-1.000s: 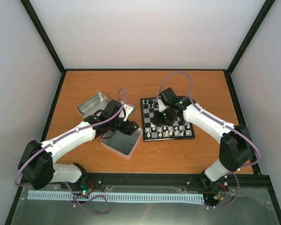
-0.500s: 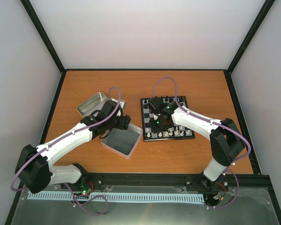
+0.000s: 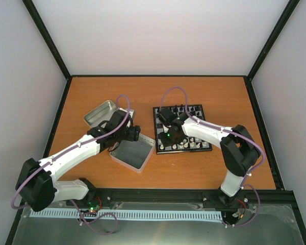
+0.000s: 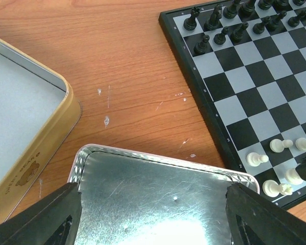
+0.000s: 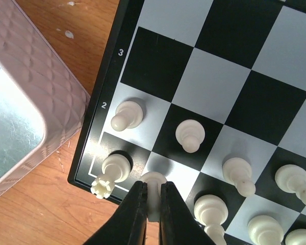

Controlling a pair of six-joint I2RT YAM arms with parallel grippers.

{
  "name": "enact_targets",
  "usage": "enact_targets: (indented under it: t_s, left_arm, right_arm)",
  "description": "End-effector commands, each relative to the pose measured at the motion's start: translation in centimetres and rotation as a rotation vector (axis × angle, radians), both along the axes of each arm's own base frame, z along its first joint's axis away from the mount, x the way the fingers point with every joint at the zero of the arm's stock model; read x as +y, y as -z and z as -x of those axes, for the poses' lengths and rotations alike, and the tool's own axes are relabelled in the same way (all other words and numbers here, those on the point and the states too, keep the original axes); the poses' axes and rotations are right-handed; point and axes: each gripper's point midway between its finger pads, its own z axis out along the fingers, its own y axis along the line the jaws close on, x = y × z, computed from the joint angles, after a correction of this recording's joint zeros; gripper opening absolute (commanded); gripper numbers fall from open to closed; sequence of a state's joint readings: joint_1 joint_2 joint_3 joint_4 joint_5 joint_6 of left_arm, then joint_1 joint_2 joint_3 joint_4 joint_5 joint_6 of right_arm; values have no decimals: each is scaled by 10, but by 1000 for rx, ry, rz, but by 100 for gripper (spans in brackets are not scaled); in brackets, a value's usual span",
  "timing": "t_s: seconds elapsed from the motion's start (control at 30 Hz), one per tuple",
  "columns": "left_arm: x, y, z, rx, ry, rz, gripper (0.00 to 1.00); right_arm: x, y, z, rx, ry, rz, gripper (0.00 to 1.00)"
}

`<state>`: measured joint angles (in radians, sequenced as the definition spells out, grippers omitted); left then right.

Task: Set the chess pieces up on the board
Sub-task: Place the chess piece on the chessboard.

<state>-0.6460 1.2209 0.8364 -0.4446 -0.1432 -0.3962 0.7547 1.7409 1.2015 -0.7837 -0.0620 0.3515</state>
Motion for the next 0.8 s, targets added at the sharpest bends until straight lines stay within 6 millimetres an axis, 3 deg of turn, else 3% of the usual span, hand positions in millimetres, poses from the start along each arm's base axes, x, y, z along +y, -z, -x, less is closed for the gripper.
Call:
enact_targets:
  t_s: [0.0, 0.4, 0.57, 0.63, 0.77]
  left_arm:
    - [6, -8, -3, -18, -35, 9, 79]
    - [9, -12, -1, -21, -45, 16, 80]
    - [12, -22, -2, -47, -68, 29, 81]
    - [13, -29, -2, -64, -71, 39, 81]
    - [18, -49, 0, -98, -93, 60, 84]
  right_arm:
    - [3, 10, 1, -10, -33, 13, 8]
    - [-8, 18, 4, -6, -30, 63, 14]
    - [-9, 13, 5, -16, -33, 56, 30]
    - [-3, 1, 5, -26, -43, 22, 36]
    - [12, -47, 5, -63, -57, -101, 45]
